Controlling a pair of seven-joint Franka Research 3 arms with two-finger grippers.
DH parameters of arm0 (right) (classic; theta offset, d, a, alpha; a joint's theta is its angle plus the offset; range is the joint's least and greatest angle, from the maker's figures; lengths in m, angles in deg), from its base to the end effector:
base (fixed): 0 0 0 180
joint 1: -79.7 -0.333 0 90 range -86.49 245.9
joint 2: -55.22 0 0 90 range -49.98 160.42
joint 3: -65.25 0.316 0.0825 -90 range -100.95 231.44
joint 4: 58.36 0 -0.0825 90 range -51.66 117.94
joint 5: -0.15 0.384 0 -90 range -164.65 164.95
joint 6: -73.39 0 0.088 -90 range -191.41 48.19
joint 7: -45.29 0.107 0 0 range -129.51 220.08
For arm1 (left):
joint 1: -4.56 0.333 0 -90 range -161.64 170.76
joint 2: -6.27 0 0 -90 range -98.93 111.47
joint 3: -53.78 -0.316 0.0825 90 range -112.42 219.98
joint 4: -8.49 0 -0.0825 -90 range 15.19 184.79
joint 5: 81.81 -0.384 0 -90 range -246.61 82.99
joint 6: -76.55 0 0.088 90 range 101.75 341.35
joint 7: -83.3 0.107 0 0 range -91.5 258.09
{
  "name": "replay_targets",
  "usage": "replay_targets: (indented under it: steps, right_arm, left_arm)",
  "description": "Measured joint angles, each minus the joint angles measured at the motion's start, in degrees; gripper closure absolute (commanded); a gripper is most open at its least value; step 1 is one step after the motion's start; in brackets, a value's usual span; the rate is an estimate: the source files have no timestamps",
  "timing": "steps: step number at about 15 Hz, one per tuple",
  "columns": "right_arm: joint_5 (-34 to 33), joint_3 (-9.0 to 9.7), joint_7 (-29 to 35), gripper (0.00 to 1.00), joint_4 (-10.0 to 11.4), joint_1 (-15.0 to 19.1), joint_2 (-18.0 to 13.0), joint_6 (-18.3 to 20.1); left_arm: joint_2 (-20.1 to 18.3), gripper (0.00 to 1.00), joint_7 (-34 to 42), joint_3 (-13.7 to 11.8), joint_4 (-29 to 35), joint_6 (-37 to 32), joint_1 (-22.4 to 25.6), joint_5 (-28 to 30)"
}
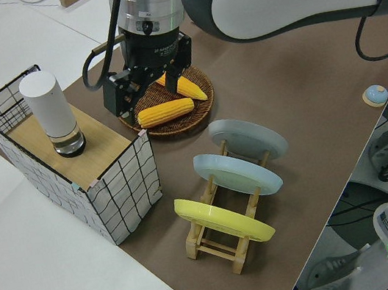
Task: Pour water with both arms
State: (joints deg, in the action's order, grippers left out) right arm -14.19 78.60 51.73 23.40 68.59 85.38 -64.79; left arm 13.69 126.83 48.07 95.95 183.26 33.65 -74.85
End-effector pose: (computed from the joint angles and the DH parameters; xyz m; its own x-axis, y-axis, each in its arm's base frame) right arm 0.6904 0.2726 0.4489 0.8105 0.3624 0.4601 0.3760 -0.9243 0.0657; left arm 0.5168 0.3430 0.5994 0.9656 -0.1350 0.2222 -0.1241 -0.9903 -0.0622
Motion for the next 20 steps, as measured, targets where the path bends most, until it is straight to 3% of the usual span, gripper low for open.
replay_targets:
  steps: [6,10,14,20]
  right_arm:
    - [-0.2,0.16,-0.3,0.697,-0.9,-0.2,0.7,-0.9]
    - [-0.2,0.15,-0.4,1.0,-0.9,-0.2,0.7,-1.7]
    - [-0.5,-0.1,-0.6,1.0,-1.1,-0.2,0.7,-1.8]
    - [-1.1,-0.12,-1.4,1.0,-1.1,-0.2,0.7,-1.8]
  left_arm:
    - [4.0,0.0,0.7,0.1,0.8,11.8,2.0,8.8]
    - [5.2,0.0,0.8,1.3,3.6,20.7,1.9,16.7]
    - [7.2,0.0,5.8,1.5,4.5,25.0,1.9,24.3]
    - [9.6,0.0,8.8,2.7,4.5,30.2,1.9,28.7]
